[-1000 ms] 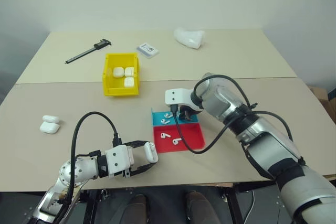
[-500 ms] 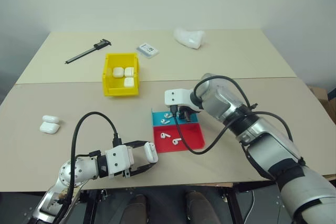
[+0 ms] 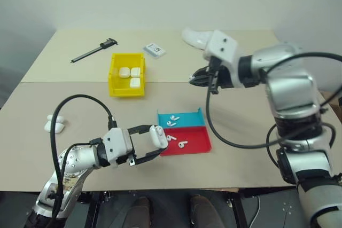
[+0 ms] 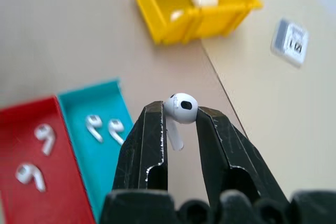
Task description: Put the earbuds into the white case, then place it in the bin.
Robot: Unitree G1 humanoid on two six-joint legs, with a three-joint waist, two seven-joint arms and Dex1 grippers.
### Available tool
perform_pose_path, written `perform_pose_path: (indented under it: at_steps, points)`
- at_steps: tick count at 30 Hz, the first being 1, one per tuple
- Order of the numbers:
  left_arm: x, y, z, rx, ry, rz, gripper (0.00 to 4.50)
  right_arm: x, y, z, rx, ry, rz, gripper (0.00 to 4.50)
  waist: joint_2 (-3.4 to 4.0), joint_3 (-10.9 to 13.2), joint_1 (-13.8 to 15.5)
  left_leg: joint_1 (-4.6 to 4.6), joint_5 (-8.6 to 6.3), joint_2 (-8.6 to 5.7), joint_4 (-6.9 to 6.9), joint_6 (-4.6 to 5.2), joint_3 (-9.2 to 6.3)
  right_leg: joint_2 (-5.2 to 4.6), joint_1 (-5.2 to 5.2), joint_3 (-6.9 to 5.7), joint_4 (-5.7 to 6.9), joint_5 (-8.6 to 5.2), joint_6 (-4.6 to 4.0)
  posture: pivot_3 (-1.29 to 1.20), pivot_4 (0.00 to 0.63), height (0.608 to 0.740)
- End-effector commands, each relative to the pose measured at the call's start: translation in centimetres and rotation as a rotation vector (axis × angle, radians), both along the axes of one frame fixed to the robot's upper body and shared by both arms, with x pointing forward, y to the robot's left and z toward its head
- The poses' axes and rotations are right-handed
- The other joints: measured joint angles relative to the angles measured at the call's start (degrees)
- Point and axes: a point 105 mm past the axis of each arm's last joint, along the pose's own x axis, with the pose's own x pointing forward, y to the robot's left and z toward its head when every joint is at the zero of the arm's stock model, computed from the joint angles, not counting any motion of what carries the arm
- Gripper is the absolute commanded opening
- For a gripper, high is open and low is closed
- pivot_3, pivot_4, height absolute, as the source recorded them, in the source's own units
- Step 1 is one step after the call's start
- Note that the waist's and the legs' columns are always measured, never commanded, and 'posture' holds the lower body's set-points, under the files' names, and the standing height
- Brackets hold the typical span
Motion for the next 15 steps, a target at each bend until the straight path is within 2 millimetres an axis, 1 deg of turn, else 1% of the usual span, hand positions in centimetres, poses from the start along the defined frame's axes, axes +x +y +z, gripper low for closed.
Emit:
perform_pose_path:
  at_steps: [1, 2, 5, 9, 11, 15]
  points:
    - [-0.2, -1.6, 2.3, -0.069, -0.034, -0.078, 2.77, -3.8, -1.0, 3.9, 0.223, -0.147, 0.050, 0.65, 0.01, 0.0, 0.1, 0.01, 0.00, -0.03, 0.03, 0.00, 0.01, -0.01, 0.00, 0.03, 0.05, 0.00, 0.01, 0.00, 0.150, 0.740]
    - [0.0, -1.9, 2.6, -0.084, -0.035, -0.088, 2.77, -4.6, -1.0, 4.1, 0.272, -0.179, 0.070, 0.65, 0.00, 0.0, 0.1, 0.03, 0.00, -0.05, 0.05, 0.00, 0.01, -0.01, 0.02, 0.05, 0.08, 0.01, 0.03, 0.00, 0.150, 0.740]
    - [0.3, -3.1, 3.9, -0.117, -0.040, -0.134, 2.77, -7.0, -0.9, 4.1, 0.433, -0.161, 0.152, 0.65, -0.01, 0.0, 0.0, 0.12, 0.00, -0.04, 0.05, 0.00, -0.03, 0.03, 0.15, 0.03, 0.06, 0.00, 0.04, 0.00, 0.150, 0.740]
    - [-0.3, -4.0, 4.8, -0.151, -0.039, -0.212, 2.77, -10.0, 0.0, 2.6, 0.519, -0.099, 0.293, 0.65, 0.00, 0.0, -0.2, 0.15, 0.00, -0.03, 0.05, 0.00, -0.02, 0.07, 0.13, 0.10, 0.09, 0.00, 0.04, 0.00, 0.150, 0.740]
    - [-0.3, -4.0, 5.0, -0.152, -0.043, -0.225, 2.77, -10.5, 0.3, 2.1, 0.542, -0.074, 0.316, 0.65, 0.00, 0.0, -0.3, 0.13, 0.00, -0.03, 0.05, 0.00, -0.02, 0.06, 0.13, 0.11, 0.08, 0.00, 0.04, 0.00, 0.150, 0.740]
    - [0.1, -4.0, 5.5, -0.163, -0.054, -0.223, 2.77, -10.4, 0.4, 1.3, 0.556, -0.028, 0.309, 0.65, 0.00, 0.0, -0.2, 0.17, 0.01, -0.05, 0.05, 0.01, -0.02, 0.06, 0.16, 0.12, 0.08, 0.00, 0.05, 0.00, 0.150, 0.740]
